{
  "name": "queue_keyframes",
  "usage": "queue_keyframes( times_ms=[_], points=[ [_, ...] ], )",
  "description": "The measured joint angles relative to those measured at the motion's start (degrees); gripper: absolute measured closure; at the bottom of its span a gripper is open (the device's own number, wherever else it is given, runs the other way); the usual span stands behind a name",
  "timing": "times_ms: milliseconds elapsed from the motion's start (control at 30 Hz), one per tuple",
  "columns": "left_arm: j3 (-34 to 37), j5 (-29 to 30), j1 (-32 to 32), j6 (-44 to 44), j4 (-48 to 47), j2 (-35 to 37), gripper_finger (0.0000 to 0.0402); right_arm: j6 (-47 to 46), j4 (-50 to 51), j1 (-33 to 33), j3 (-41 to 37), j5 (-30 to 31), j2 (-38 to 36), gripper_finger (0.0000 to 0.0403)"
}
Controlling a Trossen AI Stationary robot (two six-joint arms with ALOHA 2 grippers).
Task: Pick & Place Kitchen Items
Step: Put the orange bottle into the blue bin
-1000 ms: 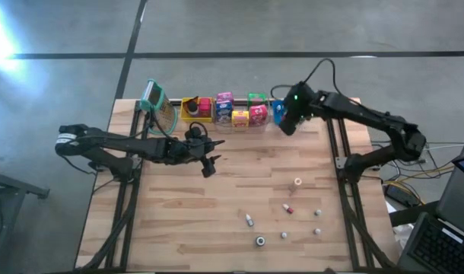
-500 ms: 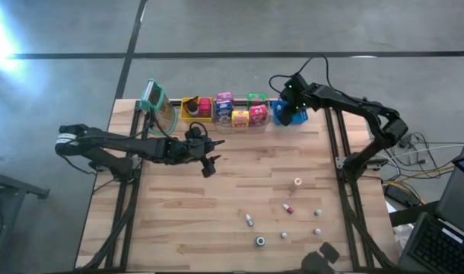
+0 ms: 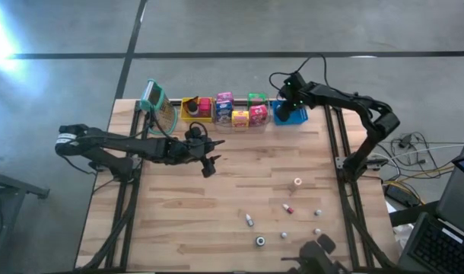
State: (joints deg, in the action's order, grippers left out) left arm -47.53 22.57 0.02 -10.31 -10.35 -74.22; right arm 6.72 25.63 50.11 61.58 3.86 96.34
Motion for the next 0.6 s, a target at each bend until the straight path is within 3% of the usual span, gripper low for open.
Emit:
queue_keyframes(
  times_ms=[200,600],
  points=[
    [0.0,0.0,-0.01,0.0,-0.02,0.0,0.0158,0.59,-1.13,0.42,0.24,0.02,1.71,0.0339],
    [0.0,0.0,0.01,0.0,-0.01,0.0,0.0158,0.67,-1.27,0.59,0.46,0.07,1.88,0.0288]
  ],
)
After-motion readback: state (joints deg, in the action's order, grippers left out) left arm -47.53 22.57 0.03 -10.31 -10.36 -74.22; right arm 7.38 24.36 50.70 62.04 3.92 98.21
